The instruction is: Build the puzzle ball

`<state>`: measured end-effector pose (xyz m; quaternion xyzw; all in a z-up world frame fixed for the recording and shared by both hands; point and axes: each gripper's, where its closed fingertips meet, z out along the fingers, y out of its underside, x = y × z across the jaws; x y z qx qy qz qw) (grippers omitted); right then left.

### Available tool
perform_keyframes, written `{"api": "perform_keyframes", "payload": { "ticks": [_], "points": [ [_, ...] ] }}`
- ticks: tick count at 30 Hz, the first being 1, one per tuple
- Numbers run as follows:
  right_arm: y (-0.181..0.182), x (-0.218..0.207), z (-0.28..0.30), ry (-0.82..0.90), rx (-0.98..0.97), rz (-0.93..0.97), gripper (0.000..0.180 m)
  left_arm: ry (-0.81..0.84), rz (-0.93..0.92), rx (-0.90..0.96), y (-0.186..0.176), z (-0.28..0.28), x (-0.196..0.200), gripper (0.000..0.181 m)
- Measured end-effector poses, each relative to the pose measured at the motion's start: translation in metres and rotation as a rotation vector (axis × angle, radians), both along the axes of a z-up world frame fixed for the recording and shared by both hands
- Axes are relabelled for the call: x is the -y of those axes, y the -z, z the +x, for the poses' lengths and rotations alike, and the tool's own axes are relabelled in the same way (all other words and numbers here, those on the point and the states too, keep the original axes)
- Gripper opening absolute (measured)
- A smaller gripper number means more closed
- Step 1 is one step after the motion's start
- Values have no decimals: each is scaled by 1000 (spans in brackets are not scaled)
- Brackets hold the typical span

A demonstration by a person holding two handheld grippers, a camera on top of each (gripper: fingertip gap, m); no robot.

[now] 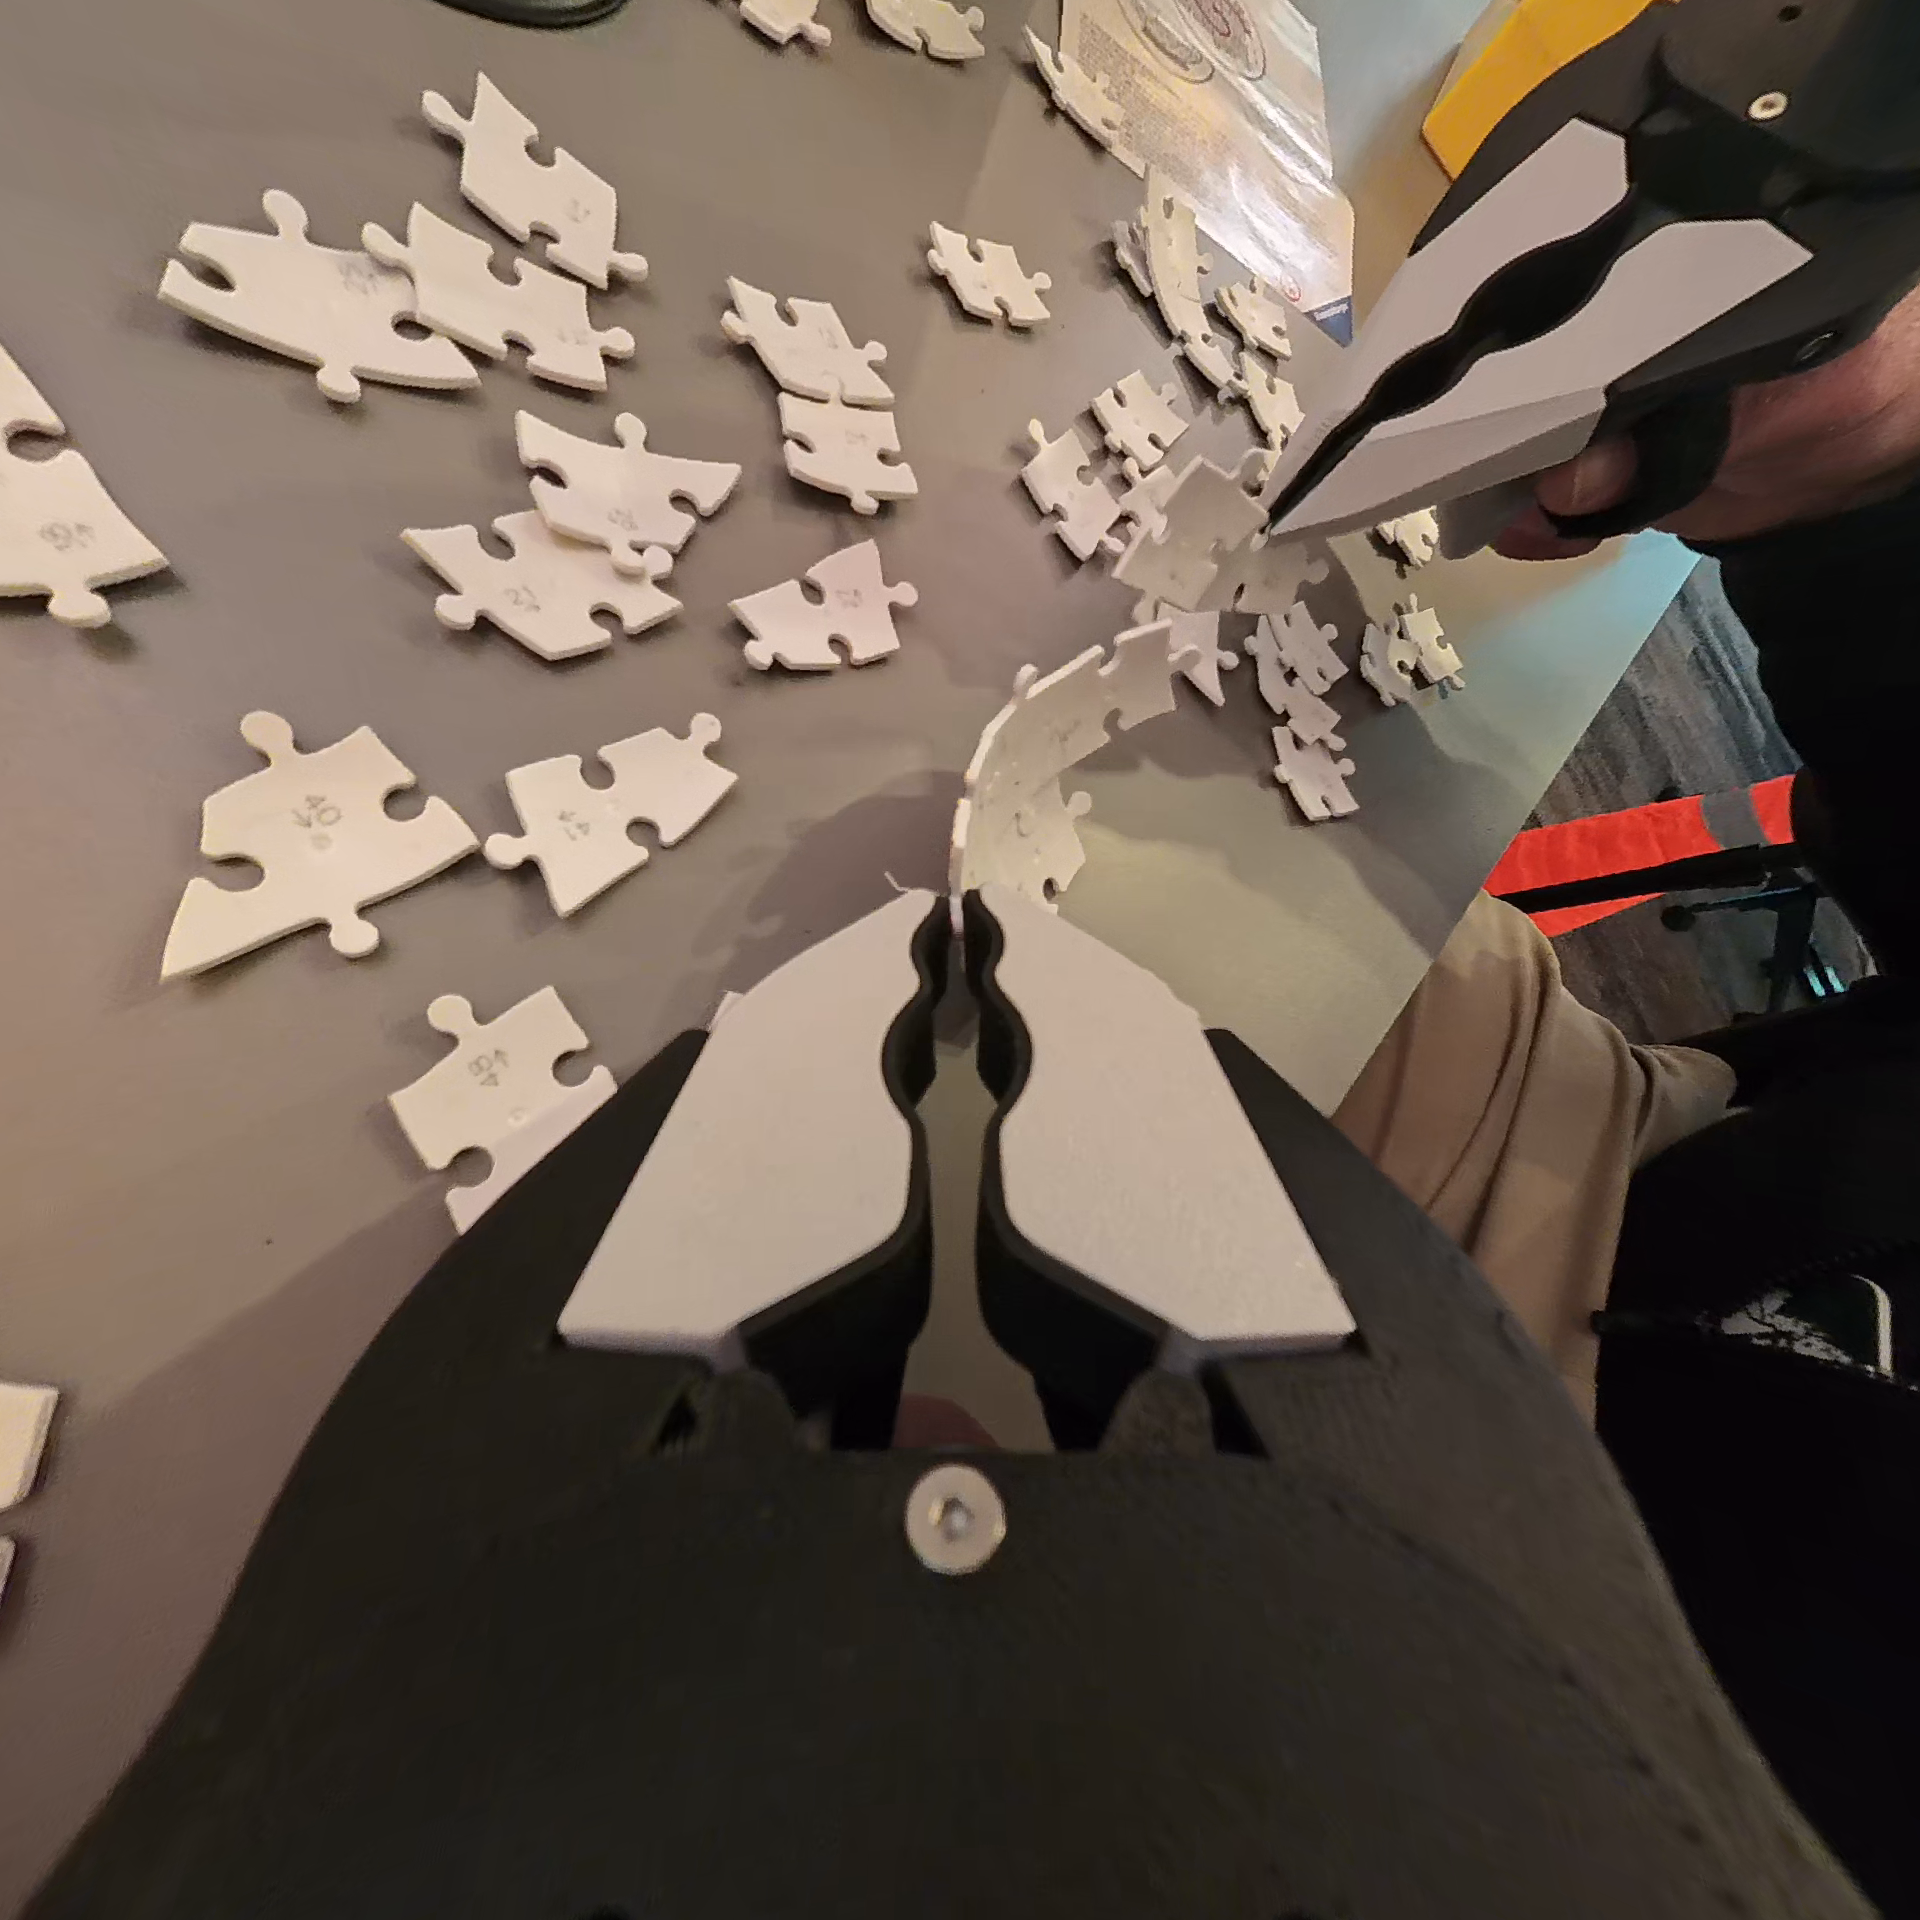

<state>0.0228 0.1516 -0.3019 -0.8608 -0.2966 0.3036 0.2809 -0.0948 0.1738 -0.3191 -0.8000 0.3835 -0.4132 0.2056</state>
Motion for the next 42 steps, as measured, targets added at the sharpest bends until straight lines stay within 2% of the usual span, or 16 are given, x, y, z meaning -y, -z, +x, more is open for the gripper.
{"api": "perform_keyframes", "payload": {
  "ticks": [42],
  "points": [
    [3, 4, -2, -17, 1, -20, 0, -19, -18, 20, 0, -1, -2, 2]
  ]
}}
